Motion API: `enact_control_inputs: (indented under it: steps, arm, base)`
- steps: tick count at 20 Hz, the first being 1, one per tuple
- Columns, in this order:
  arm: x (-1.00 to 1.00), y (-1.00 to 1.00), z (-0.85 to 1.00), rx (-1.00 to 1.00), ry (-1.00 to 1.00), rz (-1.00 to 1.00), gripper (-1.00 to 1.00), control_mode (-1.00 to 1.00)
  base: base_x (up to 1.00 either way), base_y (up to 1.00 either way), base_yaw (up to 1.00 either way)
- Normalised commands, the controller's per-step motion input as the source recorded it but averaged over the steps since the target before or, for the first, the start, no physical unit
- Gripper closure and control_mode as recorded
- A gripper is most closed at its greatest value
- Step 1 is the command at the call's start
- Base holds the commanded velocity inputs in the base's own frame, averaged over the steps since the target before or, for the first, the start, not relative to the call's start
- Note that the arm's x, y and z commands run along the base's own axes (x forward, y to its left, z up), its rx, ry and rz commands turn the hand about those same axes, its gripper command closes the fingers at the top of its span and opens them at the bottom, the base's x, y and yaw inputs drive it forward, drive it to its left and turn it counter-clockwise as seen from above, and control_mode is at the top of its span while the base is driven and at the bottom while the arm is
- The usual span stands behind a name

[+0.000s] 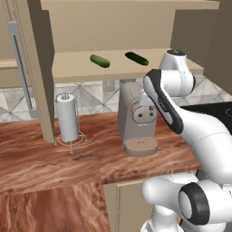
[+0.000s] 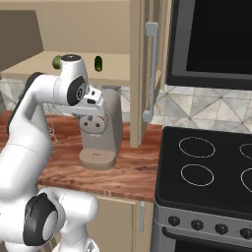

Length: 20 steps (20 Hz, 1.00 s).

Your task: Pick the cucumbers from the cabinet and place them in one bowl. Pick the banana from the sink and place it in the other bowl.

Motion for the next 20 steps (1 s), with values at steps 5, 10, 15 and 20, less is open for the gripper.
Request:
enact_control_inputs:
  steps: [5, 10, 15, 20]
  arm:
    - [-0.22, 0.0, 0.0, 0.0, -0.04, 0.0, -1.0, -1.0]
    - [-0.22, 0.0, 0.41, -0.08, -0.33, 0.07, -1.0, -1.0]
    - [0.0, 0.0, 0.69, -0.07, -0.29, 0.06, -1.0, -1.0]
    - [0.07, 0.0, 0.74, -0.02, -0.23, 0.08, -1.0, -1.0]
  base:
    - [0.0, 0.0, 0.0]
    - [0.0, 0.0, 0.0]
    - [0.0, 0.0, 0.0]
    - [0.0, 0.0, 0.0]
